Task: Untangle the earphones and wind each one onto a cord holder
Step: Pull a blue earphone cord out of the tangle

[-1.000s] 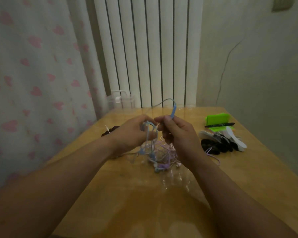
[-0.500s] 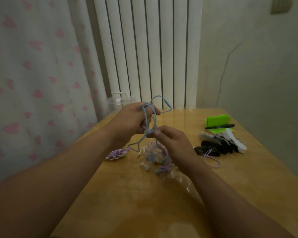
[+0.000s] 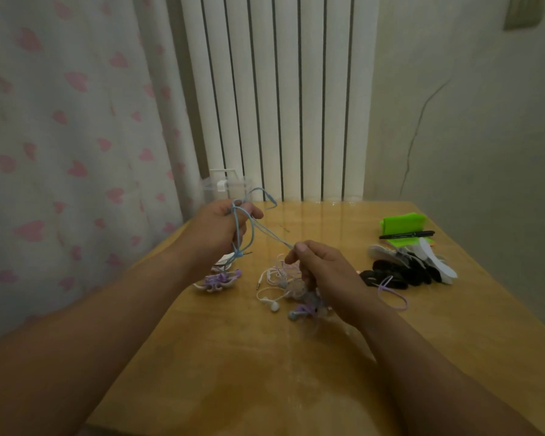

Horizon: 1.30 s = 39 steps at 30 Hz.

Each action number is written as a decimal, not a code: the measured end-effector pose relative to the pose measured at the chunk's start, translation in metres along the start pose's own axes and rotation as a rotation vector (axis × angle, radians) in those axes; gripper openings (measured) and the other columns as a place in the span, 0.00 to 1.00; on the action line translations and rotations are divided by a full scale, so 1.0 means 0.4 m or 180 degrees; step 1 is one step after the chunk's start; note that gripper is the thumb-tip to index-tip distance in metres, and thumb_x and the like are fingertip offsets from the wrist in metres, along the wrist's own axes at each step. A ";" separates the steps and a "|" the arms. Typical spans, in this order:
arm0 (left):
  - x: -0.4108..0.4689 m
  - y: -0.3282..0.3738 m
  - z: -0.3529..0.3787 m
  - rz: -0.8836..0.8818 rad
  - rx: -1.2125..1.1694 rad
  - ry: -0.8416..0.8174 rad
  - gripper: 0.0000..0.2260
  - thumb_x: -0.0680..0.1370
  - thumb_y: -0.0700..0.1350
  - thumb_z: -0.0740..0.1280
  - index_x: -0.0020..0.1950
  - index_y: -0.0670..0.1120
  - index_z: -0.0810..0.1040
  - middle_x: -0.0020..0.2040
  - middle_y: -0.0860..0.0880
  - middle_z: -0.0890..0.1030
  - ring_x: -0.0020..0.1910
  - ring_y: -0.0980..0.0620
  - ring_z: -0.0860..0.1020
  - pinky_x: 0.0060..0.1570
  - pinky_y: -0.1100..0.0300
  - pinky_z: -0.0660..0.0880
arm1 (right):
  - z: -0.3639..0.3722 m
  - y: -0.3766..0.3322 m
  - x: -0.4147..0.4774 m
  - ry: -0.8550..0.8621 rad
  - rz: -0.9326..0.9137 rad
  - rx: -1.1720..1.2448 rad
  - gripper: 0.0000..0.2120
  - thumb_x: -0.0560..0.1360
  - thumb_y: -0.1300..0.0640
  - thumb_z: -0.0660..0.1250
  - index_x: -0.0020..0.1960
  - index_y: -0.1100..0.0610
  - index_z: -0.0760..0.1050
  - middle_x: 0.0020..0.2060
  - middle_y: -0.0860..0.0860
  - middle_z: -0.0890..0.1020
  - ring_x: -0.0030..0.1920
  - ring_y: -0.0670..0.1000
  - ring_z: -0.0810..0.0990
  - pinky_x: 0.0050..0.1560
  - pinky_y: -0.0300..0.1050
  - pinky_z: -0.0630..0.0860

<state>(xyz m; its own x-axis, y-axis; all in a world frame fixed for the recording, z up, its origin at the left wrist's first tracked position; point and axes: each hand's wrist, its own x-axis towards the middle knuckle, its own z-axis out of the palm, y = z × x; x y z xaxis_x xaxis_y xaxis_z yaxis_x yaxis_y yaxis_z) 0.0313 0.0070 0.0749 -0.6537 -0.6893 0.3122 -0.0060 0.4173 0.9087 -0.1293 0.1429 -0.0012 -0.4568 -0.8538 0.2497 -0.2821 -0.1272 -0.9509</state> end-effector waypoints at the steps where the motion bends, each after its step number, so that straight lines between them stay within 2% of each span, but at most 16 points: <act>1: -0.002 0.007 -0.003 0.0028 0.0015 -0.0005 0.15 0.87 0.49 0.61 0.55 0.40 0.82 0.31 0.46 0.64 0.28 0.54 0.62 0.27 0.62 0.61 | 0.002 -0.001 0.000 -0.0035 -0.0006 0.0021 0.17 0.87 0.49 0.58 0.51 0.55 0.82 0.35 0.51 0.73 0.35 0.46 0.72 0.39 0.42 0.72; 7: -0.001 0.043 -0.029 0.0223 -0.0196 0.0393 0.15 0.87 0.48 0.62 0.55 0.40 0.83 0.29 0.49 0.65 0.26 0.55 0.63 0.25 0.64 0.61 | -0.008 -0.006 -0.005 -0.0298 -0.0075 0.0047 0.11 0.85 0.52 0.64 0.54 0.54 0.84 0.36 0.50 0.79 0.38 0.46 0.78 0.46 0.43 0.76; 11: -0.015 0.062 -0.024 0.0489 -0.0155 0.0364 0.14 0.87 0.49 0.62 0.54 0.42 0.83 0.29 0.49 0.67 0.26 0.54 0.64 0.28 0.62 0.63 | 0.005 -0.018 -0.022 -0.0850 -0.0022 0.0027 0.11 0.86 0.55 0.62 0.59 0.52 0.83 0.47 0.49 0.87 0.54 0.48 0.85 0.52 0.45 0.80; 14: -0.025 0.069 -0.014 0.0507 -0.0087 0.0378 0.14 0.87 0.49 0.61 0.53 0.42 0.83 0.30 0.48 0.67 0.28 0.54 0.64 0.28 0.60 0.63 | 0.005 -0.023 -0.024 -0.0821 -0.0027 0.0202 0.12 0.86 0.57 0.61 0.61 0.54 0.83 0.45 0.50 0.86 0.52 0.49 0.84 0.52 0.44 0.80; 15: -0.026 0.069 -0.015 0.0523 -0.0120 0.0396 0.14 0.87 0.49 0.61 0.53 0.42 0.83 0.30 0.48 0.67 0.28 0.54 0.64 0.29 0.60 0.63 | 0.006 -0.025 -0.024 -0.0789 -0.0042 0.0238 0.11 0.86 0.57 0.61 0.61 0.55 0.83 0.44 0.51 0.86 0.49 0.50 0.84 0.53 0.46 0.79; 18: -0.027 0.067 -0.021 0.0627 -0.0119 0.0434 0.15 0.87 0.49 0.61 0.53 0.42 0.82 0.28 0.50 0.68 0.27 0.55 0.65 0.30 0.60 0.65 | 0.012 -0.023 -0.027 -0.0822 0.0003 0.0306 0.09 0.85 0.58 0.63 0.59 0.57 0.81 0.43 0.52 0.85 0.43 0.52 0.80 0.44 0.51 0.76; 22: -0.033 0.066 -0.027 0.0646 -0.0133 0.0586 0.15 0.87 0.49 0.61 0.52 0.42 0.83 0.29 0.48 0.68 0.28 0.53 0.65 0.31 0.58 0.65 | 0.018 -0.012 -0.022 -0.0746 0.0038 0.0054 0.05 0.83 0.61 0.67 0.57 0.59 0.79 0.48 0.52 0.88 0.50 0.63 0.85 0.54 0.66 0.81; 23: -0.032 0.065 -0.030 0.0646 -0.0152 0.0585 0.14 0.87 0.49 0.61 0.52 0.43 0.83 0.29 0.48 0.68 0.28 0.52 0.64 0.31 0.57 0.64 | 0.018 -0.010 -0.022 -0.0794 0.0032 0.0142 0.06 0.83 0.62 0.66 0.59 0.60 0.78 0.50 0.54 0.88 0.52 0.63 0.86 0.56 0.65 0.81; 25: -0.032 0.063 -0.034 0.0638 -0.0201 0.0578 0.14 0.87 0.50 0.62 0.51 0.44 0.83 0.29 0.49 0.68 0.28 0.52 0.63 0.31 0.56 0.63 | 0.025 -0.010 -0.025 -0.1058 0.0048 0.0293 0.08 0.84 0.64 0.64 0.61 0.62 0.77 0.54 0.56 0.87 0.56 0.59 0.86 0.59 0.55 0.82; 28: -0.033 0.062 -0.029 0.0571 -0.0055 0.0511 0.14 0.87 0.48 0.62 0.51 0.43 0.83 0.28 0.50 0.68 0.27 0.53 0.65 0.30 0.59 0.64 | 0.047 -0.001 -0.030 -0.1327 -0.0004 -0.0087 0.12 0.85 0.61 0.63 0.65 0.53 0.79 0.60 0.49 0.85 0.62 0.48 0.83 0.61 0.43 0.81; 30: -0.038 0.057 -0.020 0.0527 0.0367 0.0407 0.13 0.86 0.49 0.63 0.50 0.46 0.85 0.28 0.48 0.69 0.28 0.52 0.67 0.33 0.58 0.66 | 0.047 0.003 -0.017 -0.0884 -0.0003 -0.0063 0.15 0.85 0.63 0.61 0.67 0.52 0.79 0.60 0.47 0.85 0.61 0.46 0.83 0.57 0.39 0.81; 32: -0.042 0.044 -0.010 0.0439 0.0790 0.0285 0.12 0.85 0.50 0.66 0.50 0.48 0.87 0.29 0.49 0.70 0.29 0.52 0.69 0.34 0.57 0.69 | 0.036 0.002 -0.001 -0.0301 0.0046 0.0342 0.14 0.85 0.64 0.59 0.64 0.56 0.80 0.55 0.51 0.87 0.56 0.51 0.85 0.54 0.44 0.82; 34: -0.039 0.031 -0.001 0.0402 0.1101 0.0132 0.11 0.84 0.50 0.67 0.50 0.47 0.87 0.30 0.46 0.73 0.30 0.52 0.71 0.35 0.56 0.72 | 0.023 -0.004 0.003 0.0008 0.0077 0.0723 0.13 0.87 0.57 0.58 0.61 0.58 0.81 0.48 0.55 0.87 0.49 0.56 0.85 0.47 0.48 0.82; 36: -0.035 0.023 0.012 0.0514 0.1459 -0.0060 0.12 0.83 0.50 0.69 0.46 0.46 0.86 0.32 0.41 0.78 0.30 0.53 0.73 0.33 0.56 0.72 | 0.017 -0.015 0.001 -0.0083 0.0233 0.1265 0.23 0.86 0.44 0.56 0.62 0.61 0.80 0.46 0.58 0.85 0.45 0.57 0.83 0.44 0.50 0.80; 38: -0.040 0.015 0.035 0.0707 0.2061 -0.0324 0.13 0.82 0.48 0.69 0.38 0.49 0.82 0.31 0.47 0.78 0.29 0.55 0.74 0.31 0.56 0.71 | 0.013 -0.025 -0.002 -0.0424 0.0418 0.1586 0.33 0.81 0.33 0.56 0.64 0.61 0.79 0.48 0.61 0.84 0.47 0.59 0.84 0.48 0.54 0.81; 39: -0.043 0.007 0.050 0.0758 0.2425 -0.0465 0.13 0.82 0.47 0.69 0.37 0.50 0.79 0.32 0.50 0.78 0.32 0.55 0.76 0.33 0.54 0.72 | 0.015 -0.030 -0.006 -0.0602 0.0474 0.1524 0.35 0.78 0.32 0.57 0.65 0.61 0.79 0.50 0.62 0.85 0.49 0.61 0.85 0.50 0.57 0.82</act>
<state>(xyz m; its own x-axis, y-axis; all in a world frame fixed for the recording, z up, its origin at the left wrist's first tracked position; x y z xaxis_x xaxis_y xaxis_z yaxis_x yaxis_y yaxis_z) 0.0275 0.0318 0.0667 -0.7943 -0.4688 0.3863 -0.3333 0.8681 0.3679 -0.1197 0.1434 0.0084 -0.2900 -0.9506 0.1106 0.2106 -0.1761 -0.9616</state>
